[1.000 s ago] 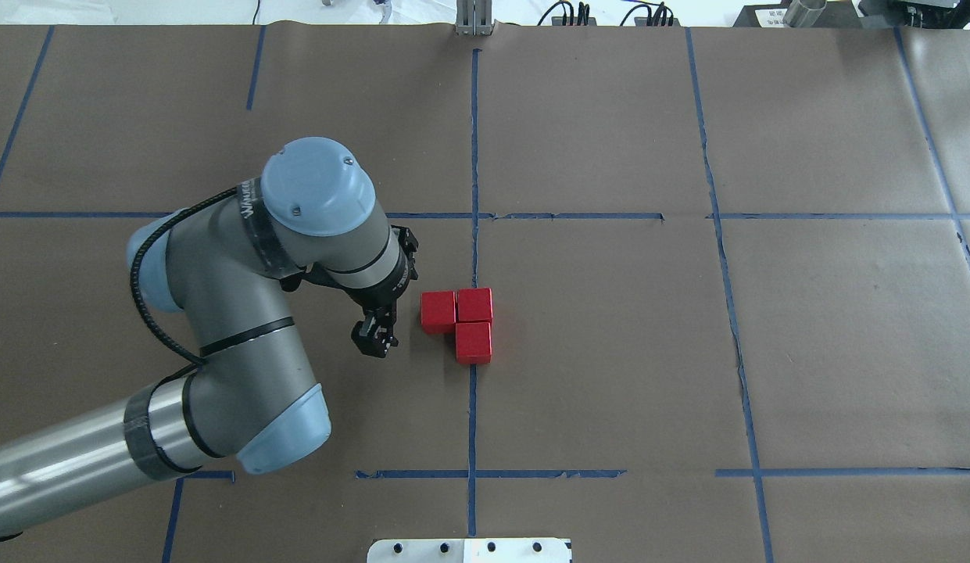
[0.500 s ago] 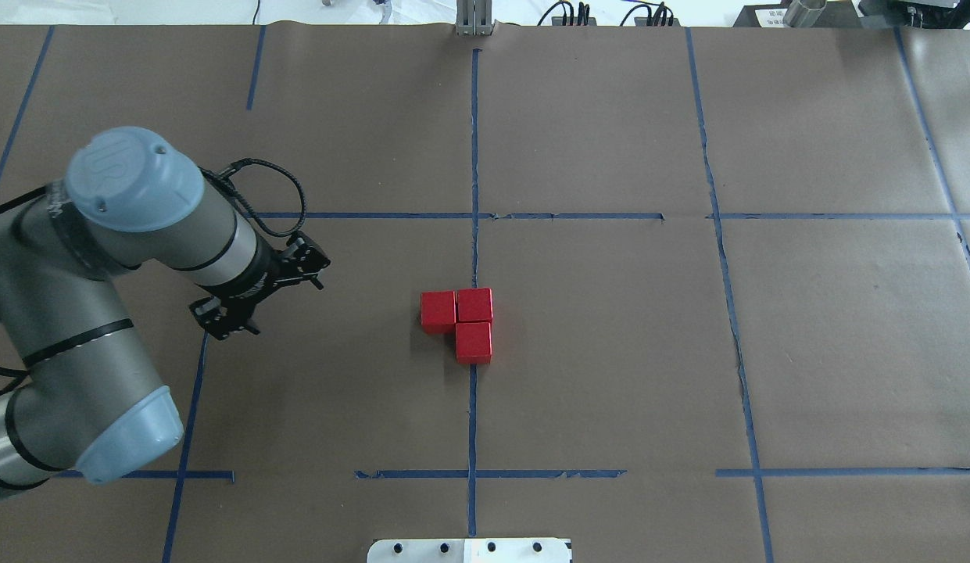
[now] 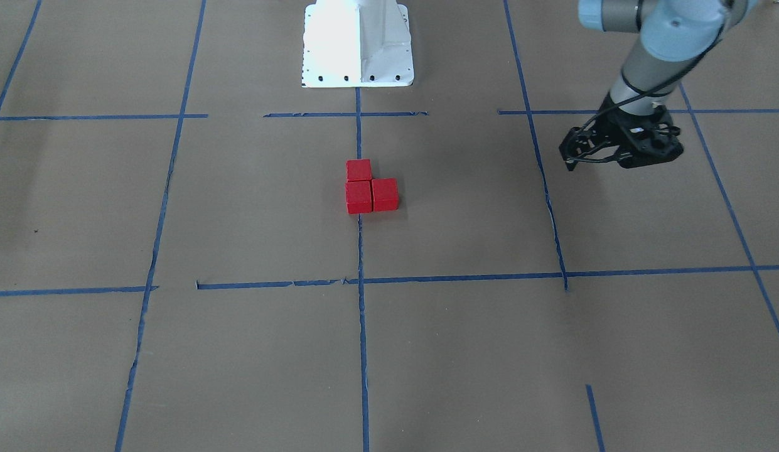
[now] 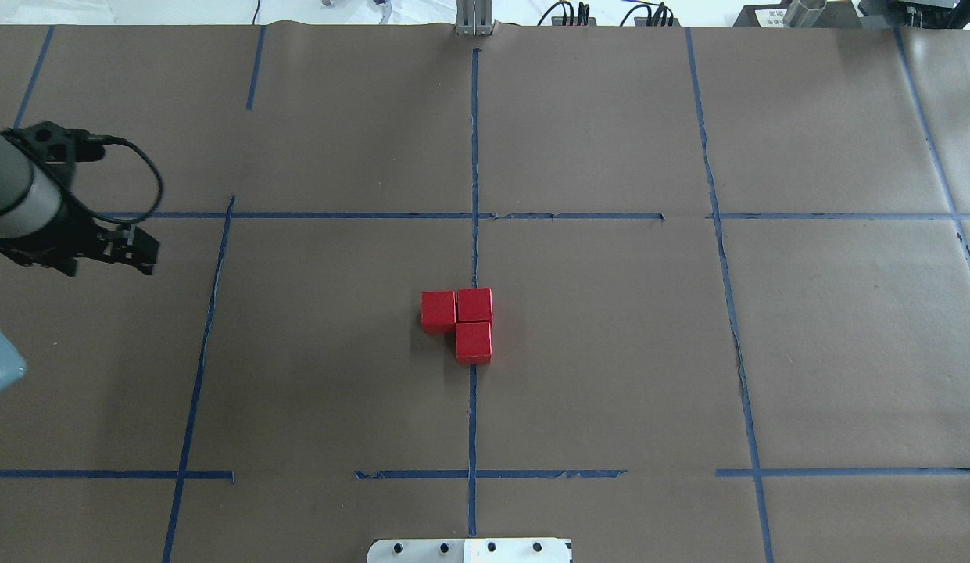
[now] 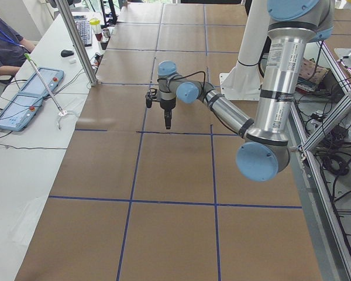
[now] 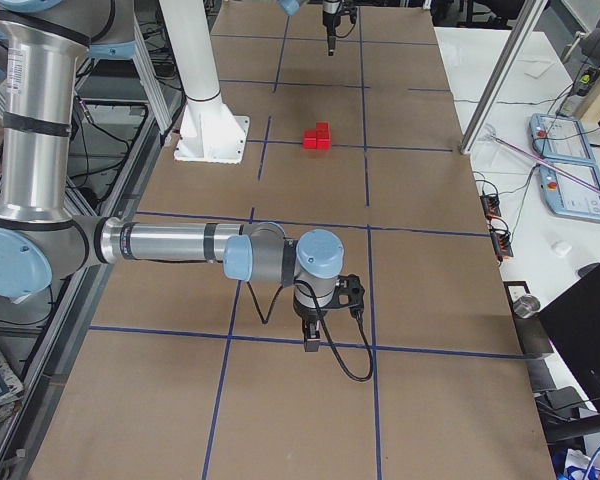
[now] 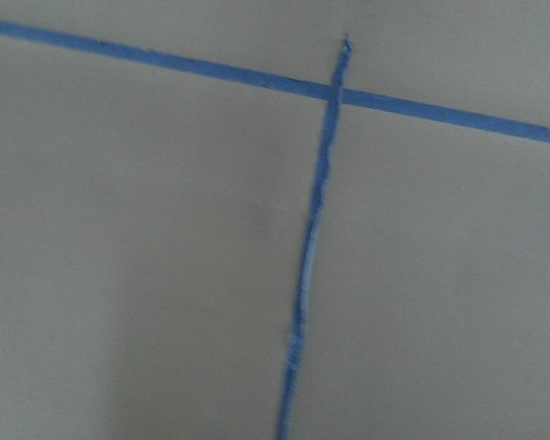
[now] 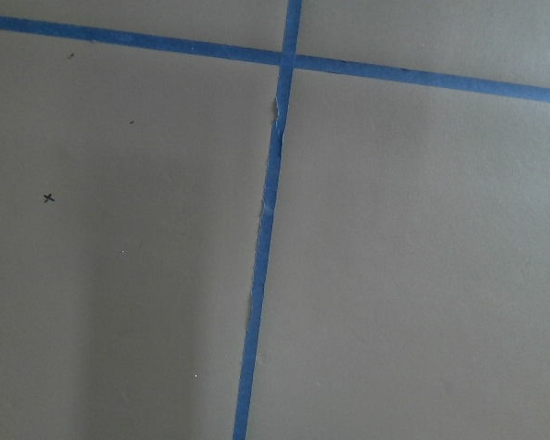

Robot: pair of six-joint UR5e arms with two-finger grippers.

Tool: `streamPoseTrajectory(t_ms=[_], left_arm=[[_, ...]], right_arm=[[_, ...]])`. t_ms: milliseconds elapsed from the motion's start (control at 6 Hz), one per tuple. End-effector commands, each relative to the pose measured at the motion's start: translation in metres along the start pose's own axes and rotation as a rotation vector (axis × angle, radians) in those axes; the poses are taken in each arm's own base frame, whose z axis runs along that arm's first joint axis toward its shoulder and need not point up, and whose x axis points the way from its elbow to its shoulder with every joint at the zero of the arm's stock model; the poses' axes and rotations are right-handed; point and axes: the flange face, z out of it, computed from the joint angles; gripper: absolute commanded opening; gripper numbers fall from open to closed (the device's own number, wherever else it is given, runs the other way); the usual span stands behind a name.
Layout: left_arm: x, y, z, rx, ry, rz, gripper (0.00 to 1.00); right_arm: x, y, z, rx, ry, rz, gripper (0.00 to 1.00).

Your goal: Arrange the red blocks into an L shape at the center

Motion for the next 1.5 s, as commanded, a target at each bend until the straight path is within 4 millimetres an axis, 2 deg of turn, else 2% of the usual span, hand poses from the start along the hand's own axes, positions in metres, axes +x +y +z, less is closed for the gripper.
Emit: streamPoseTrajectory(t_ms=[0,167,333,500,667,1000,1333], left_arm=[[-0.165,-0.008,-0.014,-0.026,-0.014,0.167,1.00],[-0.257,-0.005,-0.004,-0.055,0.030,0.204,1.00],[-0.337,0.007,0.009,-0.029,0.071,0.206,1.00],[-0.361,0.018,0.015,-0.030,0.073,0.168,1.00],[-0.366,0.027,0.018,-0.048,0.079,0.137,1.00],[-0.362,0.025,0.016,-0.042,0.080,0.015,1.00],[-0.359,0.022,0.015,-0.036,0.084,0.016,1.00]], right_arm=[[-0.001,-0.001,-0.001,0.002,-0.001,-0.002,1.00],[-0.001,-0.002,-0.002,0.004,-0.001,-0.002,1.00],[-0.001,-0.003,-0.002,0.005,-0.001,-0.003,1.00],[-0.002,-0.005,-0.003,0.006,0.000,-0.007,1.00],[-0.003,-0.007,-0.003,0.007,0.001,-0.006,1.00],[-0.003,-0.007,-0.004,0.007,0.000,-0.006,1.00],[-0.002,-0.007,-0.004,0.008,0.000,-0.005,1.00]])
